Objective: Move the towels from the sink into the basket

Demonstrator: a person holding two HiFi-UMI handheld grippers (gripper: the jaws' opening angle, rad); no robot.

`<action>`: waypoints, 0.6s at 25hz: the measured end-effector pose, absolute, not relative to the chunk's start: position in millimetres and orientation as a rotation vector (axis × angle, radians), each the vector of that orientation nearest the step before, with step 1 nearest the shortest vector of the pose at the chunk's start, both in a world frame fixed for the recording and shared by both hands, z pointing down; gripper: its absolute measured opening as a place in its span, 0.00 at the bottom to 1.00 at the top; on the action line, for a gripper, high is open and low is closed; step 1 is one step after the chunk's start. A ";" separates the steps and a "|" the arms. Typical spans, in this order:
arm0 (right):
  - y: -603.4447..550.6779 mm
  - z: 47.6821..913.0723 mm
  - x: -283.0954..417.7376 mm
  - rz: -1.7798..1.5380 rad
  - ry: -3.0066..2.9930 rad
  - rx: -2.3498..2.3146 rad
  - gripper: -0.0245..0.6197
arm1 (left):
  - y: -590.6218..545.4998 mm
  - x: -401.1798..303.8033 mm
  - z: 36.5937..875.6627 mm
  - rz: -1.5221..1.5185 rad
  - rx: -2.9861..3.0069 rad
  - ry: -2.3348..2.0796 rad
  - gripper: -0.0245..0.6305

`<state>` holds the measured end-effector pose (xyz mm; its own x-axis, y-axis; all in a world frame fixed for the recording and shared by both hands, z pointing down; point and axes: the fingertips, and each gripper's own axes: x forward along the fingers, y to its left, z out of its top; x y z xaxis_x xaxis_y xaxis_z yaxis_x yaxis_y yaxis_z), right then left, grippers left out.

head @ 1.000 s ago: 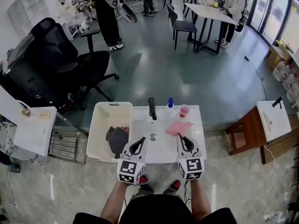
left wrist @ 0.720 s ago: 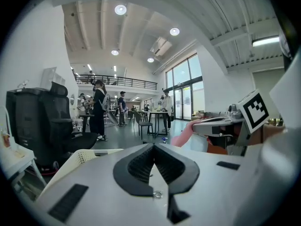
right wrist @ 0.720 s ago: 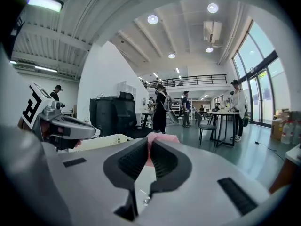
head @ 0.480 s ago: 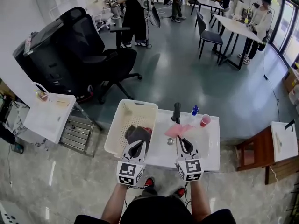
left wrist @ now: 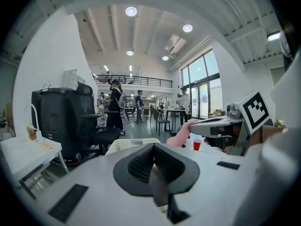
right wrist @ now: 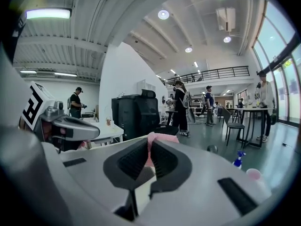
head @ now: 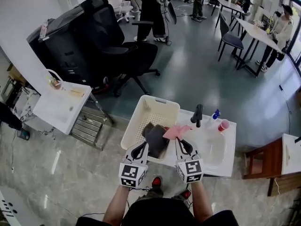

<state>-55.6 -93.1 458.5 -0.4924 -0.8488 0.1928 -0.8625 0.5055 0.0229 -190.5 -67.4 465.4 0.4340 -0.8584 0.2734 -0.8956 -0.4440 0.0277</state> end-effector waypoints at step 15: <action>-108.2 505.8 -124.5 0.196 -2.549 1.293 0.10 | -73.2 -243.7 498.6 0.327 2.404 -1.579 0.05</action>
<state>-124.5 -108.2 505.8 -0.5623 -0.7693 0.3035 -0.8066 0.5910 0.0036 -243.7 -73.2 498.6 0.3885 -0.8648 0.3181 -0.9200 -0.3833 0.0815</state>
